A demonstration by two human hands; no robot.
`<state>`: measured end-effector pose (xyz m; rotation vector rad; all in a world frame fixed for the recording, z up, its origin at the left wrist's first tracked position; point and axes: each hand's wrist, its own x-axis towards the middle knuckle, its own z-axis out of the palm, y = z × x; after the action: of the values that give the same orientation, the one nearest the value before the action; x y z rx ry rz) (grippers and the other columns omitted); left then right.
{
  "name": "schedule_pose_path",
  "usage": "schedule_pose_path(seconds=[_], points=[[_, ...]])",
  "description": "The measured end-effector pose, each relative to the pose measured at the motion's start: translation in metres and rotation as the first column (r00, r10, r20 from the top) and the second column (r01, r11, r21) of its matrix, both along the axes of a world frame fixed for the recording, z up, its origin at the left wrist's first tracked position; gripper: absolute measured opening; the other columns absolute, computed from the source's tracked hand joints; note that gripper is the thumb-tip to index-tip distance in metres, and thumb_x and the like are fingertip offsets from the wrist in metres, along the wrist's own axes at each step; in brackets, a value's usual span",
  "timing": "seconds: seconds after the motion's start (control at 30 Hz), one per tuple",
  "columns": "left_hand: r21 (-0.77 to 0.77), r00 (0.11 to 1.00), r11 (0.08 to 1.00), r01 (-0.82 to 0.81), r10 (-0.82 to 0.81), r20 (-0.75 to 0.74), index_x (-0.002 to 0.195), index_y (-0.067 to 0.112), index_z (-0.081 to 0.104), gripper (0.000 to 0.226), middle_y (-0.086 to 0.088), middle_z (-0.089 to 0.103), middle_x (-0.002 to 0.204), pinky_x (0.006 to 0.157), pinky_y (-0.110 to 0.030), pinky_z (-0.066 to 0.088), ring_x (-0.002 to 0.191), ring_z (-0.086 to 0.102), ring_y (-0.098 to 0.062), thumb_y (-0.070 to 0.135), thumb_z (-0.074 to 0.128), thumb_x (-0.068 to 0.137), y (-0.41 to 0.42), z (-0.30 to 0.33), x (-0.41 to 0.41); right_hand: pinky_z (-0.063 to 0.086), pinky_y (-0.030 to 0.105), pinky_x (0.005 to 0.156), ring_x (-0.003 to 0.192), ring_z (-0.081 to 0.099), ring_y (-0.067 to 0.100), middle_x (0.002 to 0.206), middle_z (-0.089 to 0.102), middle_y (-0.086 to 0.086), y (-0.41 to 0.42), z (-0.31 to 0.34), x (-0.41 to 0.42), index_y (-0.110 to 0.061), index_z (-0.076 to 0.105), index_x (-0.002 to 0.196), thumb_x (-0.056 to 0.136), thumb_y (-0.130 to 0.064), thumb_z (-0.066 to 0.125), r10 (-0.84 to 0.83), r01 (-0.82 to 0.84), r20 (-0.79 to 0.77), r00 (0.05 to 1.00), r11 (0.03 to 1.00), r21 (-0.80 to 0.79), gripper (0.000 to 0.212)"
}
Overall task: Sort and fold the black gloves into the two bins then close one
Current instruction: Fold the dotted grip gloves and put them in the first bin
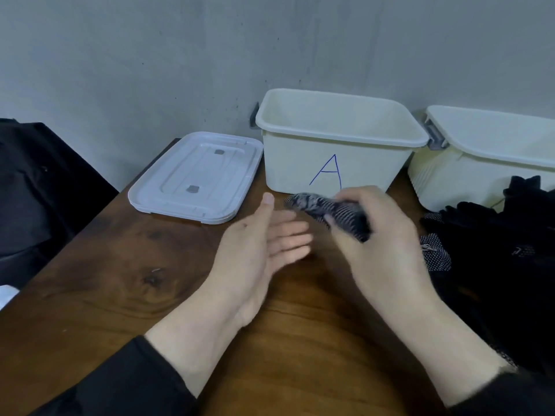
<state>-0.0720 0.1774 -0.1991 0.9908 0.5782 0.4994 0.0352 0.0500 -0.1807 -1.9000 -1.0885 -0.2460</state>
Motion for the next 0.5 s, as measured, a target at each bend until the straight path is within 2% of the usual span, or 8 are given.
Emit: schedule_pose_path(seconds=[0.1, 0.2, 0.23, 0.3, 0.37, 0.4, 0.47, 0.5], points=[[-0.264, 0.955, 0.923, 0.279, -0.238, 0.178, 0.135, 0.004, 0.06, 0.062, -0.02, 0.066, 0.131, 0.102, -0.044, 0.051, 0.125, 0.062, -0.032, 0.053, 0.036, 0.105, -0.001, 0.004, -0.005, 0.046, 0.039, 0.097, 0.113, 0.054, 0.018, 0.121, 0.057, -0.006, 0.002, -0.011, -0.004, -0.021, 0.063, 0.12, 0.079, -0.034, 0.066, 0.286, -0.204, 0.207, 0.936, 0.916, -0.346, 0.043], [-0.281, 0.973, 0.934, 0.221, -0.192, 0.126, 0.129, 0.005, 0.066, 0.04, -0.02, 0.068, 0.127, 0.098, -0.043, 0.055, 0.119, 0.065, -0.031, 0.032, 0.054, 0.103, 0.006, 0.0, -0.007, 0.026, 0.04, 0.12, 0.142, 0.031, 0.007, 0.146, 0.042, -0.015, -0.007, -0.015, -0.004, -0.03, 0.051, 0.145, 0.08, -0.069, 0.056, 0.391, -0.243, 0.183, 0.902, 0.809, -0.535, 0.076], [-0.263, 0.98, 0.946, 0.19, -0.169, 0.102, 0.126, 0.005, 0.068, 0.033, -0.021, 0.069, 0.124, 0.099, -0.044, 0.055, 0.114, 0.067, -0.032, 0.024, 0.057, 0.101, 0.006, 0.0, -0.007, 0.019, 0.036, 0.122, 0.146, 0.024, 0.002, 0.15, 0.038, -0.019, -0.011, -0.013, -0.005, -0.033, 0.049, 0.147, 0.078, -0.075, 0.056, 0.4, -0.28, 0.134, 0.907, 0.809, -0.518, 0.082], [-0.23, 0.985, 0.96, 0.162, -0.145, 0.091, 0.12, 0.005, 0.071, 0.027, -0.022, 0.072, 0.117, 0.094, -0.044, 0.056, 0.104, 0.071, -0.033, 0.016, 0.058, 0.099, 0.007, 0.0, -0.007, 0.023, 0.026, 0.119, 0.143, 0.03, -0.004, 0.147, 0.043, -0.026, -0.014, -0.007, -0.008, -0.038, 0.054, 0.141, 0.076, -0.075, 0.064, 0.326, -0.329, -0.066, 0.943, 0.89, -0.315, 0.076], [-0.175, 0.978, 0.964, 0.199, -0.183, 0.102, 0.12, 0.007, 0.072, 0.026, -0.02, 0.072, 0.118, 0.093, -0.043, 0.056, 0.105, 0.071, -0.032, 0.015, 0.058, 0.1, 0.005, 0.005, -0.009, 0.034, 0.018, 0.111, 0.131, 0.045, -0.01, 0.137, 0.054, -0.026, -0.008, -0.001, -0.007, -0.04, 0.056, 0.134, 0.072, -0.068, 0.073, 0.146, -0.173, -0.342, 0.928, 0.984, -0.049, 0.07], [-0.14, 0.971, 0.964, 0.228, -0.214, 0.109, 0.122, 0.008, 0.071, 0.027, -0.019, 0.071, 0.121, 0.097, -0.043, 0.054, 0.11, 0.069, -0.032, 0.016, 0.057, 0.101, 0.004, 0.007, -0.01, 0.04, 0.022, 0.11, 0.126, 0.052, -0.009, 0.137, 0.057, -0.021, -0.004, 0.003, -0.004, -0.037, 0.055, 0.135, 0.07, -0.062, 0.075, 0.102, -0.104, -0.527, 0.844, 0.994, 0.025, 0.073], [-0.062, 0.963, 0.965, 0.253, -0.246, 0.112, 0.126, 0.009, 0.069, 0.029, -0.016, 0.071, 0.123, 0.099, -0.042, 0.051, 0.116, 0.067, -0.031, 0.017, 0.057, 0.101, 0.002, 0.012, -0.011, 0.049, 0.035, 0.107, 0.122, 0.063, 0.008, 0.138, 0.063, -0.003, 0.0, 0.012, 0.006, -0.022, 0.055, 0.14, 0.079, -0.046, 0.074, 0.223, -0.161, -0.837, 0.5, 0.973, 0.163, 0.068], [-0.032, 0.965, 0.969, 0.244, -0.239, 0.112, 0.127, 0.01, 0.069, 0.029, -0.015, 0.071, 0.123, 0.098, -0.04, 0.052, 0.117, 0.067, -0.031, 0.017, 0.058, 0.101, 0.001, 0.013, -0.011, 0.053, 0.038, 0.103, 0.121, 0.065, 0.017, 0.134, 0.066, 0.003, 0.001, 0.018, 0.008, -0.015, 0.058, 0.138, 0.089, -0.037, 0.068, 0.298, -0.233, -0.897, 0.326, 0.945, 0.23, 0.054]])
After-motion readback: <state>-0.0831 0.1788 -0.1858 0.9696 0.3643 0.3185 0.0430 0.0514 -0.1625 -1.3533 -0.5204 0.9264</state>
